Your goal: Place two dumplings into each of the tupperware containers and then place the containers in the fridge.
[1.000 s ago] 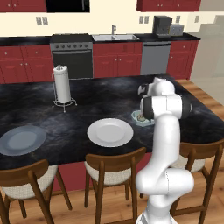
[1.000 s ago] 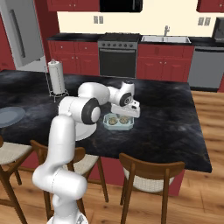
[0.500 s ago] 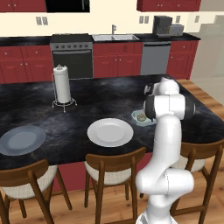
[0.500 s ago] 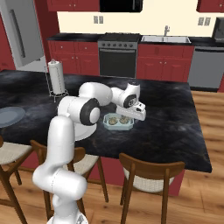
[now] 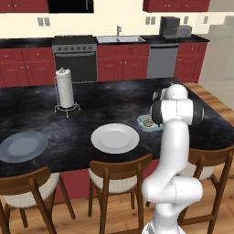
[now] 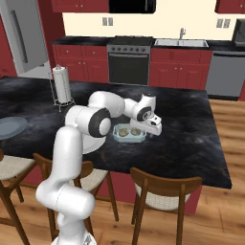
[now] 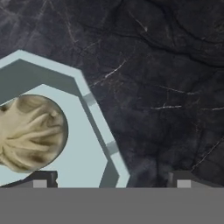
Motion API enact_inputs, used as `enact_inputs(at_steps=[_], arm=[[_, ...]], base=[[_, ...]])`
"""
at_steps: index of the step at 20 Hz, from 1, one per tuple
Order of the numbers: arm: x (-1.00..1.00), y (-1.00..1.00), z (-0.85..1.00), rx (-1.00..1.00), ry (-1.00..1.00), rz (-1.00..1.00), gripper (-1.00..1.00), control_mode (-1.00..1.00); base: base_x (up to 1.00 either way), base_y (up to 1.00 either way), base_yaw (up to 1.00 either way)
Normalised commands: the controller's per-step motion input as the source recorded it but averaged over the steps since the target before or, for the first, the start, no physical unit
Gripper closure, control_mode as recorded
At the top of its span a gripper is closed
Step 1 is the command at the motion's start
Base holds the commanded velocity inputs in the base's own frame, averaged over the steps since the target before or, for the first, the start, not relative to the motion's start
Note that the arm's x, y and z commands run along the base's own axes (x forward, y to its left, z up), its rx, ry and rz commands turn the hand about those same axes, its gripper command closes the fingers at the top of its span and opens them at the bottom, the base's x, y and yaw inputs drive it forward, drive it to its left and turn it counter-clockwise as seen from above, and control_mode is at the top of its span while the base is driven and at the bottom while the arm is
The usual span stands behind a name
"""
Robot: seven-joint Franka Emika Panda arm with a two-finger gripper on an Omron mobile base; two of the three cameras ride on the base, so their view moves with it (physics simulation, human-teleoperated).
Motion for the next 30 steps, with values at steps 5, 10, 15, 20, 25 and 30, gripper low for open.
enact_inputs(at_steps=[5, 10, 15, 20, 25, 30], arm=[[0.0, 0.0, -0.26, 0.0, 0.0, -0.03, -1.0, -1.0], [0.0, 0.0, -0.2, 0.0, 0.0, -0.04, -1.0, -1.0], [0.0, 0.0, -0.12, 0.0, 0.0, -0.06, -1.0, -1.0], [0.0, 0.0, -0.11, 0.0, 0.0, -0.05, -1.0, -1.0], [0.0, 0.0, -0.01, 0.0, 0.0, -0.01, 1.0, -1.0], [0.0, 0.0, 0.0, 0.0, 0.0, 0.0, 1.0, -1.0]], base=[[0.0, 0.0, 0.0], [0.0, 0.0, 0.0], [0.0, 0.0, 0.0], [0.0, 0.0, 0.0], [0.0, 0.0, 0.0], [0.0, 0.0, 0.0]])
